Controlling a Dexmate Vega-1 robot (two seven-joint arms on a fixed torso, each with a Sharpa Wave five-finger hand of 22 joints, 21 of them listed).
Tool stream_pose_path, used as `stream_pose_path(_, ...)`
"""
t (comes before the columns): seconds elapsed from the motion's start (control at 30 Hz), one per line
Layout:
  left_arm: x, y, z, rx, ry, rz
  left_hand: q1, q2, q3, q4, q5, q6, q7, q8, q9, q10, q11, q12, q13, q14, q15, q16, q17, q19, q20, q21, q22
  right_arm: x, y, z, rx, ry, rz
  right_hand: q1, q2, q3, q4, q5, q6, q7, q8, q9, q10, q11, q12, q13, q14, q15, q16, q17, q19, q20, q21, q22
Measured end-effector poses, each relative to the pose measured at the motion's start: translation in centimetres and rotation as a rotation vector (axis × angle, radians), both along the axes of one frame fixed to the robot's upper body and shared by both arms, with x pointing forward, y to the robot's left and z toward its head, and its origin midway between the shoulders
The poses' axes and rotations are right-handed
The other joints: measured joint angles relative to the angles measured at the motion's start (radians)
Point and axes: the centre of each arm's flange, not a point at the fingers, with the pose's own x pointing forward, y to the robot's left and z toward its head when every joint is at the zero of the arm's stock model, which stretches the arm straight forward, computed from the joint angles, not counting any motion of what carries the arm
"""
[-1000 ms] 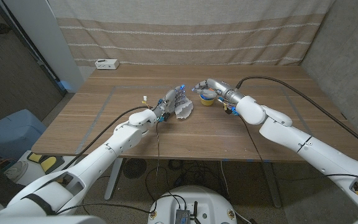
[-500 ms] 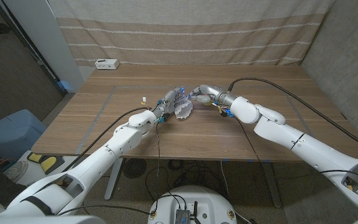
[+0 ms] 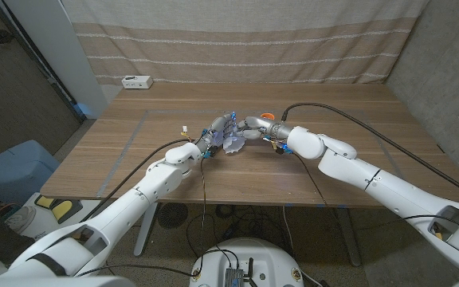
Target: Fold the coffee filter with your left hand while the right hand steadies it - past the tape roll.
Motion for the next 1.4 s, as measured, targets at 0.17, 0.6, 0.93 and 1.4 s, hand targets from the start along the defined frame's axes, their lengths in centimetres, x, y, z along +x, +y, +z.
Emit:
stream_pose_path(0.17, 0.1, 0.0, -0.1, -0.004, -0.001, -0.004, 0.0, 0.0, 0.0, 0.0, 0.0, 0.0, 0.0, 0.0, 0.0, 0.0, 0.0, 0.0, 0.0, 0.0, 0.0, 0.0, 0.0, 0.0, 0.0, 0.0, 0.0, 0.2, 0.8, -0.5, -0.041, 0.022, 0.007, 0.0, 0.0, 0.004, 0.004, 0.0, -0.001, -0.001, -0.008, 0.0, -0.008, -0.008, -0.001, 0.0, -0.007, -0.005, 0.0, 0.0, -0.006, -0.006, -0.004, 0.0)
stream_pose_path(0.6, 0.0, -0.2, -0.2, -0.004, -0.006, -0.013, 0.0, 0.0, -0.004, 0.004, -0.007, -0.005, -0.005, 0.0, 0.0, -0.004, -0.004, 0.0, 0.0, -0.005, -0.005, 0.0, 0.0, -0.004, -0.004, 0.0, 0.0, 1.2, 1.2, -1.3, -0.099, 0.081, -0.044, -0.012, -0.01, -0.013, 0.023, 0.0, -0.028, -0.007, -0.015, 0.003, -0.021, 0.001, -0.015, 0.0, -0.035, 0.009, -0.005, 0.009, -0.022, -0.011, -0.012, 0.0)
stream_pose_path(0.93, -0.5, -0.5, 0.8, -0.01, -0.037, -0.031, -0.011, -0.021, -0.021, -0.028, -0.011, 0.065, -0.02, 0.016, 0.0, 0.035, 0.017, 0.009, 0.0, 0.041, 0.008, 0.006, -0.003, 0.018, 0.007, 0.002, -0.003, 1.9, 0.9, -1.8, -0.126, 0.11, -0.079, -0.019, -0.005, -0.015, 0.03, 0.0, -0.018, 0.004, -0.011, 0.003, -0.014, 0.008, -0.015, 0.0, -0.025, 0.011, -0.005, 0.009, -0.022, -0.01, -0.014, -0.001)
stream_pose_path(1.4, -1.8, 2.0, 4.7, 0.089, -0.26, 0.078, 0.058, 0.016, 0.053, -0.139, -0.01, 0.536, 0.096, 0.069, 0.014, 0.345, 0.067, 0.071, 0.014, 0.282, 0.031, 0.025, 0.002, 0.053, 0.022, 0.004, 0.0, 2.7, 0.3, -2.4, -0.142, 0.132, -0.108, -0.02, -0.004, -0.012, 0.032, 0.0, -0.018, 0.004, -0.011, 0.002, -0.012, 0.01, -0.015, 0.0, -0.025, 0.011, -0.005, 0.009, -0.018, -0.007, -0.013, -0.001)
